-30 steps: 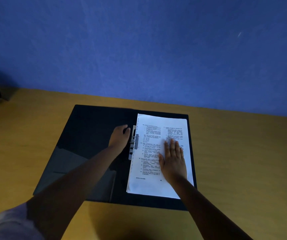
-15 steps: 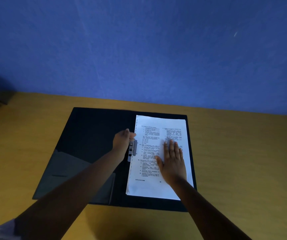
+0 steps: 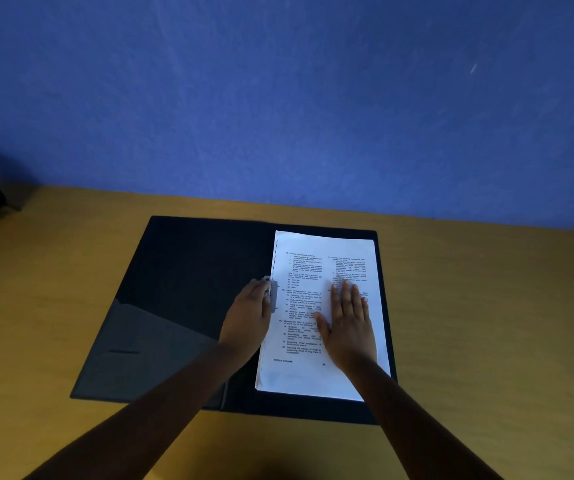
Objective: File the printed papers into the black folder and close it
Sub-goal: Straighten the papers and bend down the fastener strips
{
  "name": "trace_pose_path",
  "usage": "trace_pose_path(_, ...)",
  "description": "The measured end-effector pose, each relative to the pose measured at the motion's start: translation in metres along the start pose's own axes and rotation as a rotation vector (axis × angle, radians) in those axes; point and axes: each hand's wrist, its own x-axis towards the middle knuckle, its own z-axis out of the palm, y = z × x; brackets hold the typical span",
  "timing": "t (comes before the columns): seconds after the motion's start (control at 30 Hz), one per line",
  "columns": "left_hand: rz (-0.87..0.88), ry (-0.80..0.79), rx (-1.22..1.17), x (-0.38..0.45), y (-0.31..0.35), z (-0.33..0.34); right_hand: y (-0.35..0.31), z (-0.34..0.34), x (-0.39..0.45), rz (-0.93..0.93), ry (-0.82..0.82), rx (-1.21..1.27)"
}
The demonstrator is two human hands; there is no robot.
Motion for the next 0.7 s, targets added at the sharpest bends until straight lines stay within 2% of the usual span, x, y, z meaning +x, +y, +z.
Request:
trace_pose_path(0.13,0.092,-0.019,0.101,-0.012,-0.002,-0.001,0.0,0.0,0.0,0.001,0.008,0.009)
trace_pose_path(0.27,0.099,-0.019,0.249,-0.024,-0.006,0.008,0.0,-0.001,0.0,-0.002,0.013,0.002)
trace_pose_path(0.5,0.142,-0.155,0.285,-0.035,-0.014,0.02,-0.001,-0.002,-0.001,-0.001,0.018,-0.005)
trace_pose_path(0.7,0.145,-0.169,0.25,-0.041,-0.018,0.028,-0.002,-0.002,0.001,0.001,0.029,-0.007)
